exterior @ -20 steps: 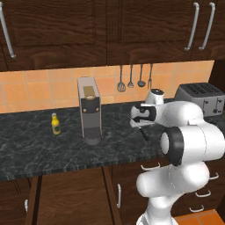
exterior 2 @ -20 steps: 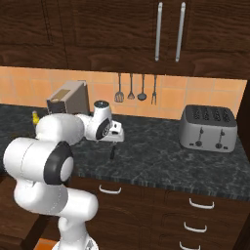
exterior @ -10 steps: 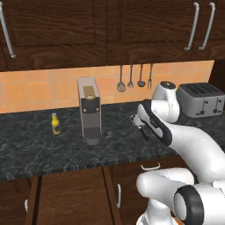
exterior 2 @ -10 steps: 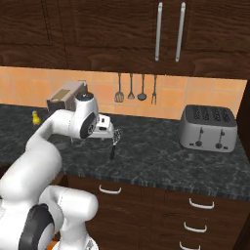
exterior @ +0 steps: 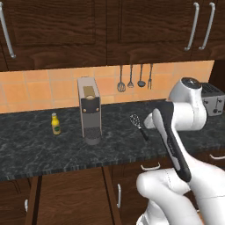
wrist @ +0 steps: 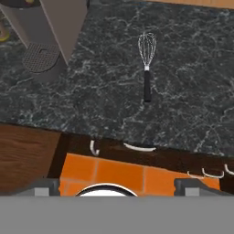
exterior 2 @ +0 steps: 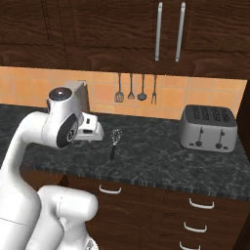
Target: Pick the whisk from the drawer and place it on the counter.
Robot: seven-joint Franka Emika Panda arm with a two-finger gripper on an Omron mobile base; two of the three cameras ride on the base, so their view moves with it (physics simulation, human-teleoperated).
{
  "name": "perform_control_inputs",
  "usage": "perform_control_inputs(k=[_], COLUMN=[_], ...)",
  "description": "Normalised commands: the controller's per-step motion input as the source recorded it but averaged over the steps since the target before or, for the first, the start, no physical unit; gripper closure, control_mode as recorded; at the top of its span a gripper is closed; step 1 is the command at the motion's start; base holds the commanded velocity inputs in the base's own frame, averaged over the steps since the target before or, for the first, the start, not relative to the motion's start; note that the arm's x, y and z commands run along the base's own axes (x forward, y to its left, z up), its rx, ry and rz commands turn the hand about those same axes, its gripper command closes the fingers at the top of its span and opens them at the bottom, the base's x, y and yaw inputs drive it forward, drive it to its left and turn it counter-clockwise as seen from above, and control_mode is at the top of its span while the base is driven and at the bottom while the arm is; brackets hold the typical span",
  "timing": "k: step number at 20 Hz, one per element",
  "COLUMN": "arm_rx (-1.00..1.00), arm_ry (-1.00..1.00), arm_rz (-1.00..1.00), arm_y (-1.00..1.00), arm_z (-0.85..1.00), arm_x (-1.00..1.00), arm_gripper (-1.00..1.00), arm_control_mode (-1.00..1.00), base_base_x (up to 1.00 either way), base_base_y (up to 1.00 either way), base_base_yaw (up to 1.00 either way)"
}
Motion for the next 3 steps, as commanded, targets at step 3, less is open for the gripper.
perform_control_inputs(k=[3], arm_rx=[0.01], arm_ry=[-0.01], arm_rz=[0.0], arm_y=[0.0], arm_z=[0.75], arm_x=[-0.87], arm_gripper=[-1.0], arm_control_mode=[-1.0], base_base_x=[0.0], base_base_y=[0.0], base_base_yaw=[0.0])
